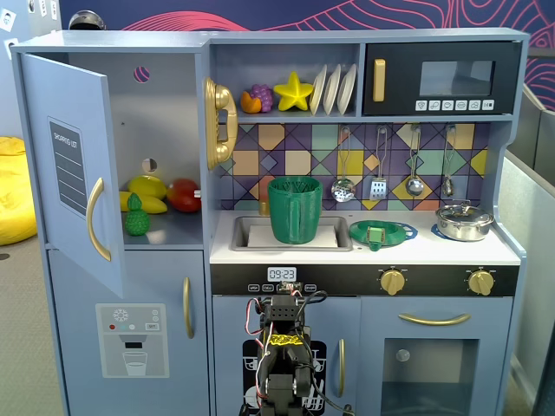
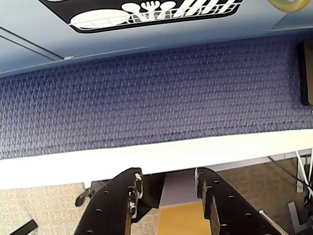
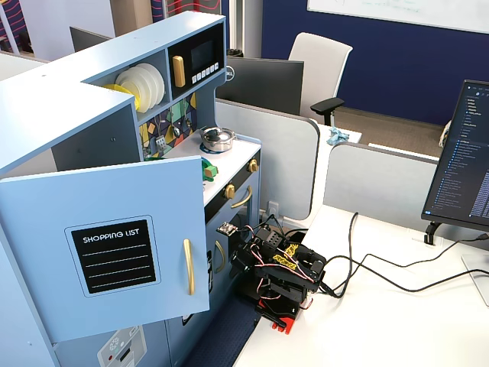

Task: Pick up the green pineapple from the left cabinet and place it in the green recipient

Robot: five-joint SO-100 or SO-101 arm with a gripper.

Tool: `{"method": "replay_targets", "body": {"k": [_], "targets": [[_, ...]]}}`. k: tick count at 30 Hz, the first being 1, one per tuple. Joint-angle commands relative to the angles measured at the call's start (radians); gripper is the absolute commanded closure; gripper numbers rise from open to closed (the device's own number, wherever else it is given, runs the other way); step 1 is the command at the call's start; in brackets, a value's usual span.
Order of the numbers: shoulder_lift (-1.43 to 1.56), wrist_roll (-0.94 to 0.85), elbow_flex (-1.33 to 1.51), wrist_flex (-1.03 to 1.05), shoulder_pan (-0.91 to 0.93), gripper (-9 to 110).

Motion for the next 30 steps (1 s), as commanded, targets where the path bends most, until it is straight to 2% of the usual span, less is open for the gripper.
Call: {"method": "replay_targets", "body": {"k": [1, 9, 14, 16, 19, 20, 25, 30], "targets": [[-0.006, 0.008, -0.002, 0.183, 0.167, 101], [-0.006, -0.044, -0.002, 0.170, 0.156, 101], [-0.126, 0.051, -0.051, -0.239, -0.048, 101], [-0.167, 0.092, -0.115, -0.479, -0.179, 101], [-0.265, 0.063, -0.232, -0.862, -0.379, 98], [-0.290, 0.049, -0.285, -0.930, -0.446, 96], [-0.353, -0.089, -0.512, -1.069, -0.755, 87], [-0.385, -0.152, -0.551, -1.137, -0.865, 77]]}}
